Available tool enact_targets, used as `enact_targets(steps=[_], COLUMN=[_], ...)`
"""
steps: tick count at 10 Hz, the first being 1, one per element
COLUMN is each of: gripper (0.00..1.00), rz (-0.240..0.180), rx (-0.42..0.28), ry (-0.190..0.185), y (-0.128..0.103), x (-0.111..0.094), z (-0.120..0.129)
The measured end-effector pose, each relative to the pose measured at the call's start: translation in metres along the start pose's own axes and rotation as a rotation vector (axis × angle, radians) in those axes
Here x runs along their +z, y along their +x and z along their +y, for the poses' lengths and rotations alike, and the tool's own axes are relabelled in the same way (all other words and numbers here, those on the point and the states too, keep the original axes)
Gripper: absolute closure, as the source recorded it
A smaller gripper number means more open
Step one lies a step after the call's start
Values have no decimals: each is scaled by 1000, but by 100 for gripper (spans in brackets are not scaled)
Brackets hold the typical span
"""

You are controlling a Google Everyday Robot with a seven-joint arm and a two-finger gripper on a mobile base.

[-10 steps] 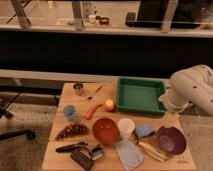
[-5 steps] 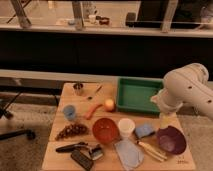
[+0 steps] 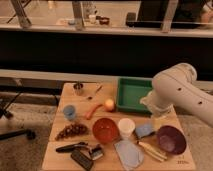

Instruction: Place grapes in red bowl

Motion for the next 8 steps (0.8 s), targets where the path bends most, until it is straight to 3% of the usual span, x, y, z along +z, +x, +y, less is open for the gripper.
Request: enact_targets(steps=[5, 8], gripper=[20, 20], rz=[-5, -1], rx=[-88, -143], ry=[-20, -36], y=[-34, -67], x=[11, 18], z=[-6, -16])
